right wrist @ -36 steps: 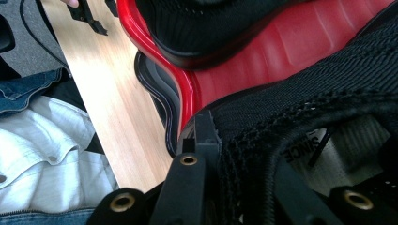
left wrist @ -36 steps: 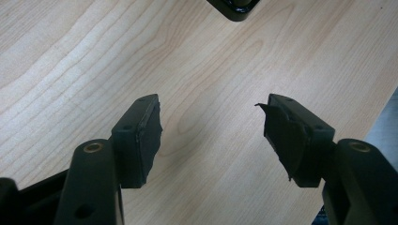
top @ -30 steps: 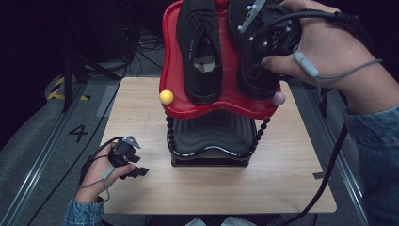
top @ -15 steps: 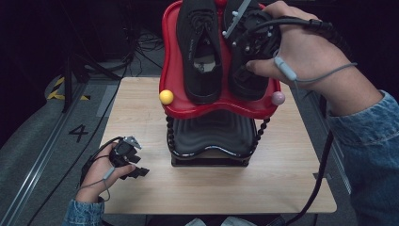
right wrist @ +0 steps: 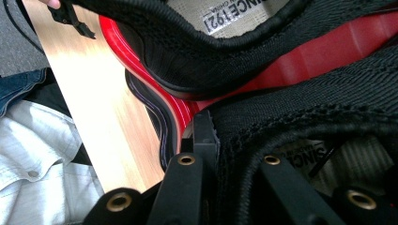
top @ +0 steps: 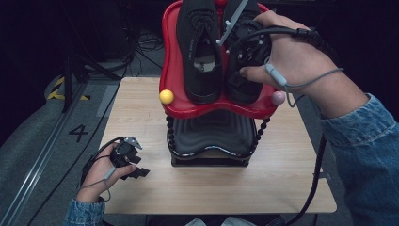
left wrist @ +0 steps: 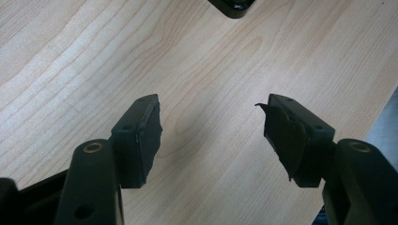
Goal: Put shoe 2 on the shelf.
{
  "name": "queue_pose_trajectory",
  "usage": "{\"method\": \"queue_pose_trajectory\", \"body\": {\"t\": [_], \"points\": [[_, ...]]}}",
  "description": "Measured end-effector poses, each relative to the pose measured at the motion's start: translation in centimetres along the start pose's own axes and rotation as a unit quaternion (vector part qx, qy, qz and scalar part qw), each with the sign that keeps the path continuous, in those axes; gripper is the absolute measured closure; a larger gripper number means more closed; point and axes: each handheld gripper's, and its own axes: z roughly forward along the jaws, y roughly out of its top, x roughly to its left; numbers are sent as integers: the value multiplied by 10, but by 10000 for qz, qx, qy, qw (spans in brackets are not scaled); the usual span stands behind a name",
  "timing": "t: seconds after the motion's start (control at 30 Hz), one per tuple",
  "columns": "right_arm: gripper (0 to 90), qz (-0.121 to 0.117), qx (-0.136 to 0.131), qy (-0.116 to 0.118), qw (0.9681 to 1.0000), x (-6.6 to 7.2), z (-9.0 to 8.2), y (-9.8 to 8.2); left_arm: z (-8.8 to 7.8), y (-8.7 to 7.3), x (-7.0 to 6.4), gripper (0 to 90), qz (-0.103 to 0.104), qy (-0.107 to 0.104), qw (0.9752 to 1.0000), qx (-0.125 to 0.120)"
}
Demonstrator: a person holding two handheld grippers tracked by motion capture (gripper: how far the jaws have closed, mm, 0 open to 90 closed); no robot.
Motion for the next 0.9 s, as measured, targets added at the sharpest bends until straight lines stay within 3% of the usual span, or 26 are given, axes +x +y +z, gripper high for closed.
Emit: {"method": "queue_pose_trajectory", "body": {"t": [0.43, 0.9], "points": [[854, -55, -2, -62, 10000, 0, 10, 2, 0, 1, -1, 373, 2, -10, 10000, 15], [848, 88, -141, -159, 9997, -1, 13, -1, 4, 5, 1, 374, -2, -43, 10000, 18]]}}
